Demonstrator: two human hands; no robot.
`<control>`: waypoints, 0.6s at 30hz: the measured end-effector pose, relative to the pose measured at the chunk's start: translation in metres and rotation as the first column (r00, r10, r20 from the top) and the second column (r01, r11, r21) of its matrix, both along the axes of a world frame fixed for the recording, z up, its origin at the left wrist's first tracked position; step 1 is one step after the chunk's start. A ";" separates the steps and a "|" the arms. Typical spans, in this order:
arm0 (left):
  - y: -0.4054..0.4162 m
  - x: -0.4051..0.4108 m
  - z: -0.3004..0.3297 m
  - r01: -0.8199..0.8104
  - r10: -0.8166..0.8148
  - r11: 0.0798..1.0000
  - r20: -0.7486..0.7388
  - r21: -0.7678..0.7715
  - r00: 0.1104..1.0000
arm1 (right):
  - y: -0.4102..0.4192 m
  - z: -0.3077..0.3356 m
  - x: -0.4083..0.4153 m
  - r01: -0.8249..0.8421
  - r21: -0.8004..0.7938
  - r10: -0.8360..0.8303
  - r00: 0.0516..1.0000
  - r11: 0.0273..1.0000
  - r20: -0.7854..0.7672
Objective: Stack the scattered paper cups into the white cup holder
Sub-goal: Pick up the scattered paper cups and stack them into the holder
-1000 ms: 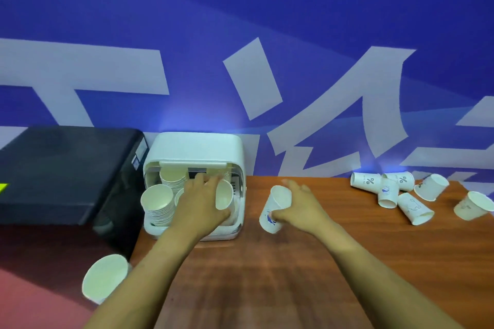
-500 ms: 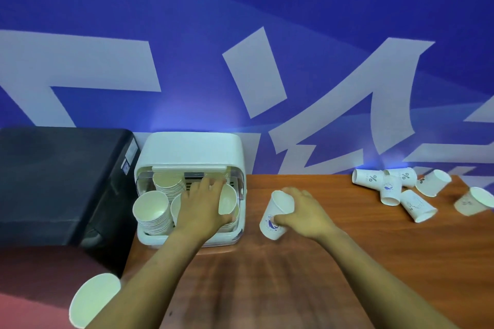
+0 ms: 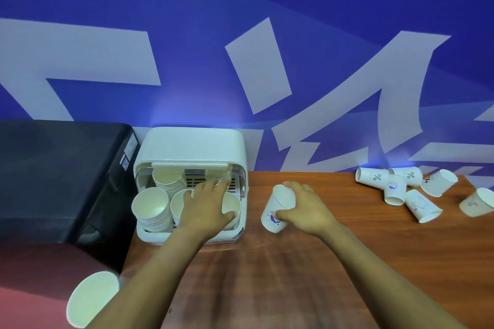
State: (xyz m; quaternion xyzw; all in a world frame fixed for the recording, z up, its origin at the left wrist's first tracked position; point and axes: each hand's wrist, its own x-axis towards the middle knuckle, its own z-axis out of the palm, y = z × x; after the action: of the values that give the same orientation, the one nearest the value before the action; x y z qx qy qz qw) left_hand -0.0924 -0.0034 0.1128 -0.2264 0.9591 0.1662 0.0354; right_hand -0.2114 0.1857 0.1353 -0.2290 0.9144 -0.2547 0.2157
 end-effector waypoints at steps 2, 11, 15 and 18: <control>-0.005 0.009 0.005 -0.027 0.027 1.000 -0.041 0.015 0.999 | -0.012 0.004 0.005 -0.044 -0.052 0.043 0.999 0.998 -0.024; -0.018 0.030 0.030 -0.073 0.070 0.997 -0.168 -0.014 0.983 | -0.072 -0.008 0.029 -0.169 -0.119 0.152 0.979 0.978 -0.136; -0.021 0.030 0.033 -0.089 0.087 0.996 -0.165 -0.005 0.983 | -0.081 -0.015 0.032 -0.165 -0.081 0.152 0.977 0.983 -0.148; -0.023 0.027 0.032 -0.095 0.095 0.995 -0.159 0.008 0.983 | -0.084 -0.023 0.031 -0.174 -0.037 0.166 0.972 0.984 -0.164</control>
State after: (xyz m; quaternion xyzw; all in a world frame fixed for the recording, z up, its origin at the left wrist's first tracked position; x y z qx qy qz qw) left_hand -0.0652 -0.0265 0.1449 -0.2579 0.9469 0.1854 -0.0491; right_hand -0.1801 0.1013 0.1124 -0.3315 0.8991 -0.2392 0.1566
